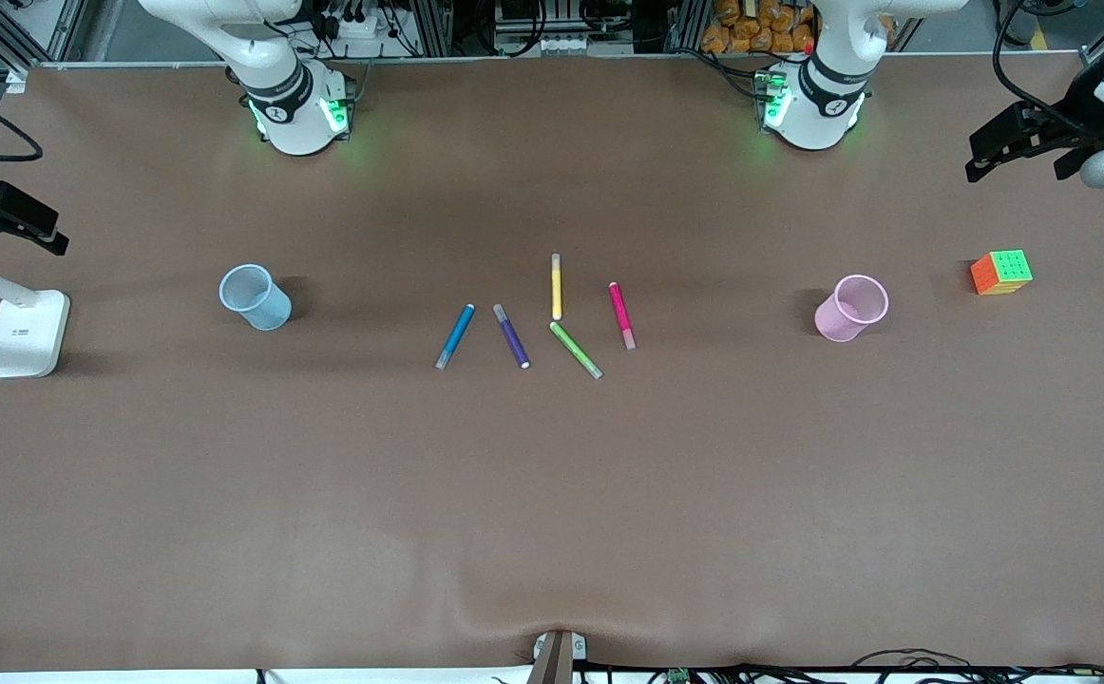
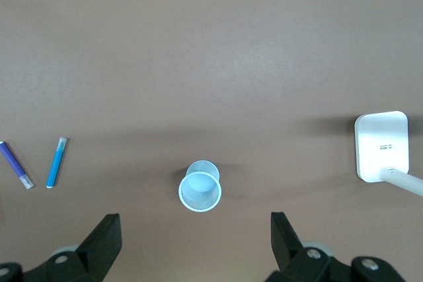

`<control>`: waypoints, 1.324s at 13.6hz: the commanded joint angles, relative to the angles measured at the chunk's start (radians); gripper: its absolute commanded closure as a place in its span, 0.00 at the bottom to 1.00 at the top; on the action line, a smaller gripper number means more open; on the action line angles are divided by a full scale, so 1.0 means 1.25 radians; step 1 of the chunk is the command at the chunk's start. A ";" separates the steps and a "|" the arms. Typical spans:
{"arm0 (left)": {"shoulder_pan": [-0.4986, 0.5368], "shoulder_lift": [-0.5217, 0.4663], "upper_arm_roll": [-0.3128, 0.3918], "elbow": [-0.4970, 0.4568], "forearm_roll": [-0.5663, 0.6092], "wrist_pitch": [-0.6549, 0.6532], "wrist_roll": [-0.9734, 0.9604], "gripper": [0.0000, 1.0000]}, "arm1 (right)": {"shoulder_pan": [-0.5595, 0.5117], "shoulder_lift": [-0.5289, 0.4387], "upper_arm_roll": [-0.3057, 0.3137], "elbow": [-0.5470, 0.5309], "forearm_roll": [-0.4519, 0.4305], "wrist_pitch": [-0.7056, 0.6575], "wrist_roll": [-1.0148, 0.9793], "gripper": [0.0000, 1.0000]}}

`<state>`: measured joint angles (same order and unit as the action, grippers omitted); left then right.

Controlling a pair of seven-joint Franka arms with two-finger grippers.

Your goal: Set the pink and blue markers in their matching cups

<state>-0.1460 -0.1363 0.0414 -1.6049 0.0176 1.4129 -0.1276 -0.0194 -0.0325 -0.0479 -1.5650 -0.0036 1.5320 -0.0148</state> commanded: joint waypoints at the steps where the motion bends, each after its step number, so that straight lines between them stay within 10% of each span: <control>1: 0.003 0.004 -0.001 0.013 0.004 -0.014 0.013 0.00 | -0.004 -0.011 0.005 -0.005 -0.014 -0.003 -0.007 0.00; 18: -0.006 0.081 -0.004 0.030 0.003 -0.015 0.003 0.00 | -0.007 -0.003 0.004 0.011 -0.006 -0.019 -0.004 0.00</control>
<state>-0.1530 -0.0557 0.0391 -1.5946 0.0176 1.4130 -0.1276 -0.0194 -0.0325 -0.0486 -1.5606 -0.0036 1.5218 -0.0146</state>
